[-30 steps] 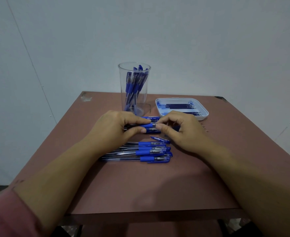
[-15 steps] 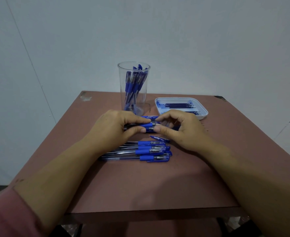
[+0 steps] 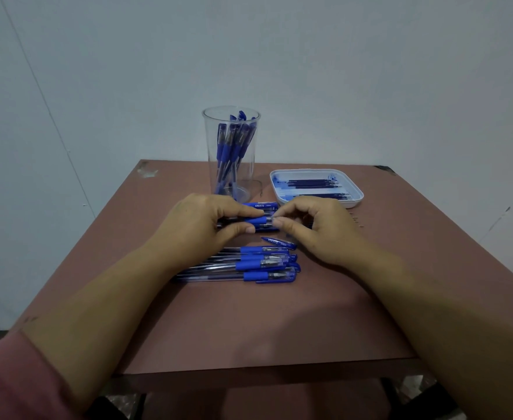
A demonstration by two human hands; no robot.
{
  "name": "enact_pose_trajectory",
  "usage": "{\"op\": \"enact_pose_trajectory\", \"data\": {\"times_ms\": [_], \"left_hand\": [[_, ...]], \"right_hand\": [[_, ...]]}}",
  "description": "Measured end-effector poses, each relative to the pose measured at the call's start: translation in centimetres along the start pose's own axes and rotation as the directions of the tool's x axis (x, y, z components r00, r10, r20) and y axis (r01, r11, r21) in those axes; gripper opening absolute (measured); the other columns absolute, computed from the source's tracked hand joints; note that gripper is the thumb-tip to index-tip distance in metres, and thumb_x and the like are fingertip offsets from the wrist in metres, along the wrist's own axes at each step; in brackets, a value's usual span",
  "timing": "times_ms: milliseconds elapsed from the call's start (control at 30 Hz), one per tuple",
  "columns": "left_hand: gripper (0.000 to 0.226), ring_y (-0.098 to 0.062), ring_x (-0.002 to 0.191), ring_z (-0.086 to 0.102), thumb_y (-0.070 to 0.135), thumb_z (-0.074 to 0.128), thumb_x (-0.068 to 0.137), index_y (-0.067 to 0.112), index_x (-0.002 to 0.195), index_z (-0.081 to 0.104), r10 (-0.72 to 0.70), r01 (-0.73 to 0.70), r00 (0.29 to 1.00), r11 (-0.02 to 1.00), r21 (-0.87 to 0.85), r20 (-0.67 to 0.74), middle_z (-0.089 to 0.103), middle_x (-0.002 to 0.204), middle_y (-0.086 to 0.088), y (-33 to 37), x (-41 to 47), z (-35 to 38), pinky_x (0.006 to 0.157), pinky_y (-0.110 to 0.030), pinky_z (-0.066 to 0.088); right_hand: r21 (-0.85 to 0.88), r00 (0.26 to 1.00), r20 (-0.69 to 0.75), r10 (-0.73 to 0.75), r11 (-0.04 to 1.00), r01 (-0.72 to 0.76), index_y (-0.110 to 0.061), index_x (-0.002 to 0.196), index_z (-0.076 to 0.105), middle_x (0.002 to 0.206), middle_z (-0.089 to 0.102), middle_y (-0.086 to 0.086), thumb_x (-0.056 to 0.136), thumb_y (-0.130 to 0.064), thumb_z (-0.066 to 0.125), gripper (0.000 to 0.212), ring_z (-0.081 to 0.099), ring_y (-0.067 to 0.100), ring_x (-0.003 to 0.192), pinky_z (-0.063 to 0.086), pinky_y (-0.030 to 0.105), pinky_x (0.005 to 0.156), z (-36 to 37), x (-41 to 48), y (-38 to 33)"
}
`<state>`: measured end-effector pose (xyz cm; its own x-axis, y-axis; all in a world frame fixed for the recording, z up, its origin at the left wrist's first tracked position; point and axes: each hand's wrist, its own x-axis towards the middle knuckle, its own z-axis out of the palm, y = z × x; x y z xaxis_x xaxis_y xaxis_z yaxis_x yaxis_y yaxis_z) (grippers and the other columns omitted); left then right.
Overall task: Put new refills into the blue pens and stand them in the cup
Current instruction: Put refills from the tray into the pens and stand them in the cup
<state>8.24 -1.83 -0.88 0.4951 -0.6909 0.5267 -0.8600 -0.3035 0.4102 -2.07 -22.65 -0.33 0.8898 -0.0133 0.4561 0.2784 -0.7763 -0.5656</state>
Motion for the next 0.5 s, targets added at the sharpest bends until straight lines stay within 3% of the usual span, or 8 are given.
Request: {"op": "enact_pose_trajectory", "data": {"times_ms": [100,233,400,500], "left_hand": [[0.03,-0.004,0.083,0.066,0.035,0.072,0.084,0.042,0.114,0.068,-0.025,0.025,1.0,1.0,0.006,-0.008,0.073,0.096,0.014,0.1,0.0,-0.1,0.075,-0.035,0.056],[0.029,-0.002,0.089,0.066,0.035,0.071,0.085,0.041,0.113,0.069,-0.07,0.07,0.997,0.998,0.0,-0.011,0.073,0.101,0.016,0.0,0.0,-0.4,0.079,-0.028,0.054],[0.029,-0.003,0.092,0.066,0.035,0.072,0.085,0.042,0.113,0.069,-0.092,0.092,0.996,0.996,0.015,-0.016,0.073,0.103,0.016,0.0,0.0,-0.7,0.081,-0.029,0.053],[0.03,-0.005,0.091,0.066,0.035,0.072,0.085,0.041,0.113,0.069,-0.091,0.091,0.996,0.996,0.02,-0.011,0.073,0.103,0.015,-0.1,0.1,-0.6,0.08,-0.03,0.054]], "right_hand": [[0.03,0.999,-0.053,-0.003,1.0,0.005,-0.043,0.087,0.062,0.082,0.069,-0.009,0.085,-0.022,0.074,0.024,0.062,0.01,0.075,0.049,0.015,0.068,-0.2,0.0,0.0],[-0.075,0.999,-0.053,-0.008,0.997,0.004,-0.032,0.091,0.065,0.087,0.065,-0.015,0.085,-0.012,0.072,0.022,0.06,0.006,0.083,0.048,0.018,0.074,-0.7,-0.1,0.5],[-0.281,0.973,0.201,0.111,0.958,-0.051,-0.032,0.092,0.066,0.092,0.059,-0.018,0.092,-0.017,0.064,0.016,0.045,0.001,0.094,0.038,0.022,0.083,-2.7,-0.6,0.0],[-0.371,0.953,0.279,0.113,0.929,-0.002,-0.029,0.099,0.071,0.092,0.056,-0.024,0.093,-0.018,0.062,0.015,0.043,0.008,0.102,0.039,0.033,0.094,-2.6,-0.6,-0.1]]}}
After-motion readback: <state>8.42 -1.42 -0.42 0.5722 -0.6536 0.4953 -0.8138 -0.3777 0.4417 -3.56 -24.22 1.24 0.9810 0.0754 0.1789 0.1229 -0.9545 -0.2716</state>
